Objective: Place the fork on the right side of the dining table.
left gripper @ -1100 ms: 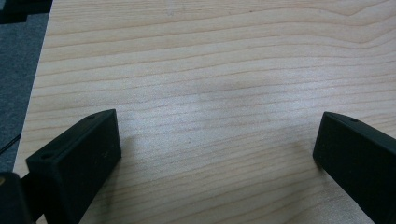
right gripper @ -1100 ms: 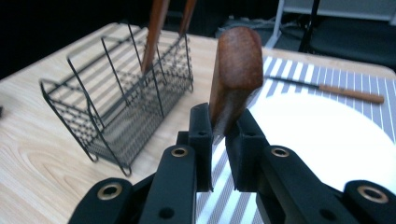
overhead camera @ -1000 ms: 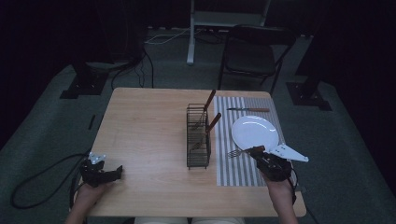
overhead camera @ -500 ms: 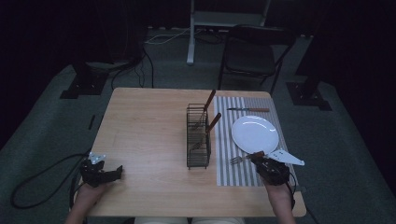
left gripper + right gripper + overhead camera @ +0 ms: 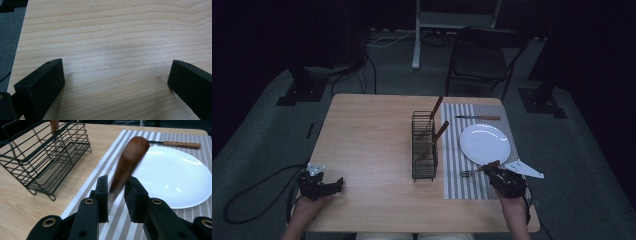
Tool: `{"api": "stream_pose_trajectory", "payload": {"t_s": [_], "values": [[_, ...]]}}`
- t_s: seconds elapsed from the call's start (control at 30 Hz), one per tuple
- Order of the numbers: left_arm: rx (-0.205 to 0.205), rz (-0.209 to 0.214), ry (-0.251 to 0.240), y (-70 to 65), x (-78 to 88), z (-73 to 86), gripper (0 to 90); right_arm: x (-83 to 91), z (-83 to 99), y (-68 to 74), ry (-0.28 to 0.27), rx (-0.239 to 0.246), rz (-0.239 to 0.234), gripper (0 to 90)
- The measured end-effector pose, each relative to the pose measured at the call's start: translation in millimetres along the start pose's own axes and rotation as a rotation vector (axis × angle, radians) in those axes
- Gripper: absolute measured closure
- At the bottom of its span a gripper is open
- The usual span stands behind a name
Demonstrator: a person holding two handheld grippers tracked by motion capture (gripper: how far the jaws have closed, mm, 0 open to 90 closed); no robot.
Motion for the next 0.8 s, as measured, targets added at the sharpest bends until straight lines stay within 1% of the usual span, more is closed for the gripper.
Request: {"api": "stream_pose_trajectory", "payload": {"t_s": [0.03, 0.13, 0.37, 0.4, 0.5, 0.57, 0.67, 0.8], "values": [[-0.001, 0.000, 0.001, 0.0, 0.1, 0.0, 1.2, -0.8, -0.8, -4.3, 0.002, -0.002, 0.006, 73.2], [-0.001, 0.000, 0.001, 0.0, 0.1, 0.0, 1.3, -2.1, -0.2, -8.6, 0.009, 0.000, 0.008, 73.4], [-0.001, 0.000, 0.001, 0.0, 0.1, 0.0, 1.3, -4.5, 5.6, -22.6, 0.018, -0.052, -0.009, 72.4], [-0.001, 0.000, 0.001, 0.0, 0.1, 0.0, 1.3, -4.5, 5.6, -22.6, 0.018, -0.052, -0.009, 72.4], [-0.001, 0.000, 0.001, 0.0, 0.1, 0.0, 1.2, -6.1, 10.4, -31.2, 0.029, -0.079, -0.014, 71.2], [-0.001, 0.000, 0.001, 0.0, 0.1, 0.0, 1.3, -7.4, 13.3, -35.9, 0.039, -0.088, -0.014, 70.0], [0.001, -0.002, 0.001, -0.1, 0.1, 0.1, 1.2, -9.4, 18.2, -41.7, 0.055, -0.097, -0.009, 66.4], [0.001, -0.002, 0.001, -0.1, 0.1, 0.1, 1.2, -11.7, 28.2, -53.2, 0.076, -0.104, 0.013, 63.9]]}}
Point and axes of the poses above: each handheld gripper's, and its own axes: x roughly backward along the jaws, z roughly out of its underside, y roughly to its left, the point moved 4 cm from there along -x, roughly forward along the jaws, and after that the axes turned 9 degrees about z, right-handed, at the moved point
